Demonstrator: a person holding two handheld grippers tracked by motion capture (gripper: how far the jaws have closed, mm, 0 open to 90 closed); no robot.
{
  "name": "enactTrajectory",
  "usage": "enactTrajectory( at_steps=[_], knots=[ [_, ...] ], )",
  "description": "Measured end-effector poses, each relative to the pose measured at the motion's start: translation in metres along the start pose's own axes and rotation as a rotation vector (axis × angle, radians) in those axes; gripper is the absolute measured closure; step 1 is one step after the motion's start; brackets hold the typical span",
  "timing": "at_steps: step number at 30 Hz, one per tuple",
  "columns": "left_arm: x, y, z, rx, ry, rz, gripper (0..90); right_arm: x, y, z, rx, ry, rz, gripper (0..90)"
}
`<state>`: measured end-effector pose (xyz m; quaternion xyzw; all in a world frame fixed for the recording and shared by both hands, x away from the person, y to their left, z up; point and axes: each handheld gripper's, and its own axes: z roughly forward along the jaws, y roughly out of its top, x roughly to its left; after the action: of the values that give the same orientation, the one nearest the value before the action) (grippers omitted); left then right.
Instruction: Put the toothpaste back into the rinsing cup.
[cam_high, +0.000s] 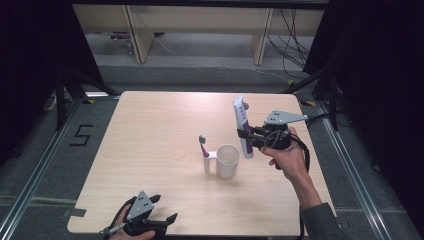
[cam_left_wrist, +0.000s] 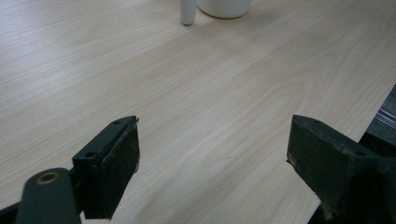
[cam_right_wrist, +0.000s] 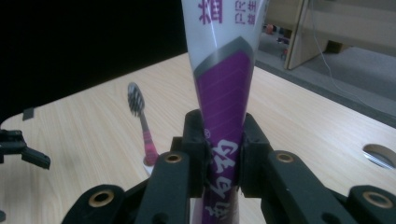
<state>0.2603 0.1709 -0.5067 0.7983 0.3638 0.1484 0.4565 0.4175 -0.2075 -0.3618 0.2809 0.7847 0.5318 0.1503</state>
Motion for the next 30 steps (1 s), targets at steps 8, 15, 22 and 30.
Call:
enactTrajectory(
  at_steps=[8,15,22,30],
  knots=[
    [-0.001,0.001,0.0,-0.006,0.004,-0.01,16.5,0.007,-0.004,0.019,-0.054,0.034,0.033,77.0],
    [-0.001,0.0,0.0,0.002,-0.001,0.0,16.5,0.011,-0.011,0.035,-0.055,0.049,0.064,77.0],
    [0.001,0.0,-0.001,0.014,0.008,0.019,16.5,0.01,-0.022,0.05,-0.038,0.039,0.026,77.0],
    [-0.002,0.0,0.0,0.004,-0.005,0.006,16.5,0.01,-0.038,0.059,-0.003,0.035,0.014,76.9]
  ],
)
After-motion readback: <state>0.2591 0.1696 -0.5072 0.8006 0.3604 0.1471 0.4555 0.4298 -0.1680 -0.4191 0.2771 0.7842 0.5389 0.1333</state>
